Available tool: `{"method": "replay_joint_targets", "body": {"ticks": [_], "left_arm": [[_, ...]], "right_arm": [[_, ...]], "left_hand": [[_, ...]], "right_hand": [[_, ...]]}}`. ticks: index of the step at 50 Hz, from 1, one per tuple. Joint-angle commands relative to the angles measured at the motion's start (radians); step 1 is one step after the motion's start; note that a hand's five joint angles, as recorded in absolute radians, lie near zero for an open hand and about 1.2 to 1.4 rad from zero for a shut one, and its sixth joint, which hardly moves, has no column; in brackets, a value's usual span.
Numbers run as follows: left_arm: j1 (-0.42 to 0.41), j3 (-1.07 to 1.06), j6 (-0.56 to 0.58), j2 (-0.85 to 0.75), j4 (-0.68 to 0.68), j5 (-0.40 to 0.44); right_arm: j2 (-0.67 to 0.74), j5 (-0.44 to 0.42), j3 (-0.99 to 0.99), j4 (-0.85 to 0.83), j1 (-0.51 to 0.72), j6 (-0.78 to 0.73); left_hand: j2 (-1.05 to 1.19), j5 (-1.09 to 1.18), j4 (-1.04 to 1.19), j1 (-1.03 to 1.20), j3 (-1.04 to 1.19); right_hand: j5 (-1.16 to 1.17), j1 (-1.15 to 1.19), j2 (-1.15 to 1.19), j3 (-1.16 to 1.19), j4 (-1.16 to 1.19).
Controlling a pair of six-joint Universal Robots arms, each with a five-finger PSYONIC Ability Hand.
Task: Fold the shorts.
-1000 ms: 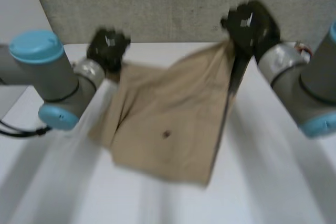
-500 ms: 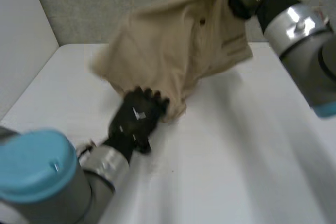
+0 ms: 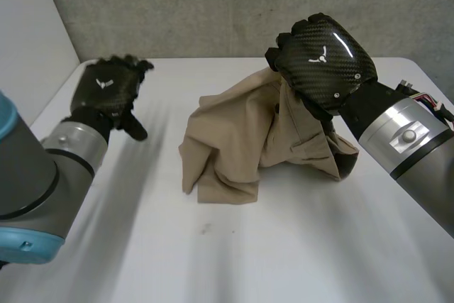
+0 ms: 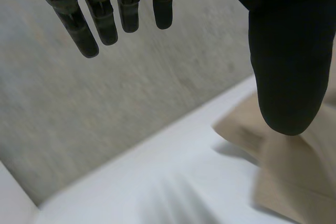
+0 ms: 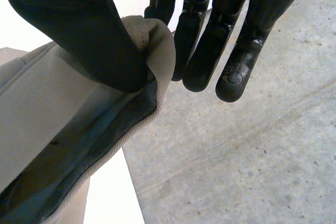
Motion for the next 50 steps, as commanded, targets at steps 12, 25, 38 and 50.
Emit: {"method": "replay_joint_targets", "body": {"ticks": [12,25,38,50], "left_arm": [[0.02,0.17,-0.278,-0.268,-0.265,0.194],[0.021,0.343,-0.272,-0.465,-0.284,0.189],[0.037,0.285,-0.267,-0.351,-0.277,0.191],[0.032,0.222,-0.264,-0.278,-0.276,0.189]], "right_arm": [[-0.046,0.001,0.014,0.004,0.002,0.006],[-0.117,-0.02,0.037,0.007,0.002,0.007],[-0.115,-0.016,0.128,0.229,-0.124,0.029],[-0.252,0.026,0.025,0.444,-0.211,0.398]], "left_hand": [[0.162,0.17,0.162,0.15,0.155],[0.972,0.98,0.971,0.959,0.965],[1.154,1.162,1.154,1.142,1.147],[1.154,1.162,1.154,1.142,1.147]], "right_hand": [[0.24,0.43,0.212,0.219,0.204],[0.24,0.43,0.212,0.219,0.204],[-0.682,-0.493,-0.71,-0.704,-0.719],[-0.748,-0.558,-0.776,-0.77,-0.784]]}}
